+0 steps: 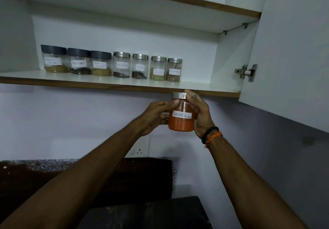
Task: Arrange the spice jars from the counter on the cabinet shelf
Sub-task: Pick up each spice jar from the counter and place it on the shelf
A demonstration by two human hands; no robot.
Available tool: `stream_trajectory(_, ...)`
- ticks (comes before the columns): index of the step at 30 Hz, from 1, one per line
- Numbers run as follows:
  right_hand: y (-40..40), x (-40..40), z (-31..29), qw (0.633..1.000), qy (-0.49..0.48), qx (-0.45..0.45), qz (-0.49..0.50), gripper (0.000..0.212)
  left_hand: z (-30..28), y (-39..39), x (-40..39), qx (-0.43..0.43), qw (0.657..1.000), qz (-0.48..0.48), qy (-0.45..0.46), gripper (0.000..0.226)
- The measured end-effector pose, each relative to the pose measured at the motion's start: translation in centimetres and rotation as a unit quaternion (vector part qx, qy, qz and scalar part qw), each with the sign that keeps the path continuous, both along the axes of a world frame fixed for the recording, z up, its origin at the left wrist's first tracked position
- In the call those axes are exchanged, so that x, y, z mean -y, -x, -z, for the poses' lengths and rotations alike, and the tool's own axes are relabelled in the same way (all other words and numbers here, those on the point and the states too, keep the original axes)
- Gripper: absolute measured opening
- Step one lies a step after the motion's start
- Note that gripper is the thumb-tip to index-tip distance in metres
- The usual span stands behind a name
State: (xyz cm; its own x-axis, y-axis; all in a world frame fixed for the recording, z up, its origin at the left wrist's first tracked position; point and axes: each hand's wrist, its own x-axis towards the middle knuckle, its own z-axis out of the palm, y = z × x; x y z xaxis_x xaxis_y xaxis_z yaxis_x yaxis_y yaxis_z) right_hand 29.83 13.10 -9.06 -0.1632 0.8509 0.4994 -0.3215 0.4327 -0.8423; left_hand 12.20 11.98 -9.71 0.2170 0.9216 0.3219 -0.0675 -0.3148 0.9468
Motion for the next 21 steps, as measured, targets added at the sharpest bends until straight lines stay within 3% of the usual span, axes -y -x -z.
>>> stream_trajectory(5,-0.6,0.1,-3.0,0.999,-0.031,-0.013,-0.001,0.043,-4.9,-0.4,-0.8,-0.070,0.997,0.006,-0.040,0.055)
stream_trajectory(12,-1.1,-0.1,-6.3,0.999,-0.048,-0.024,-0.005,0.053,-10.1,-1.5,-1.6,-0.092,0.994,0.013,-0.065,0.049)
stream_trajectory(16,-1.3,-0.7,-7.5,0.999,-0.045,-0.027,0.004,0.060,-11.7,-2.2,-2.3,-0.098,0.993,0.013,-0.068,0.022)
stream_trajectory(21,-1.8,-2.1,-8.3,0.998,-0.029,-0.048,-0.003,0.062,-12.7,-3.1,-3.3,-0.107,0.990,-0.004,-0.087,0.041)
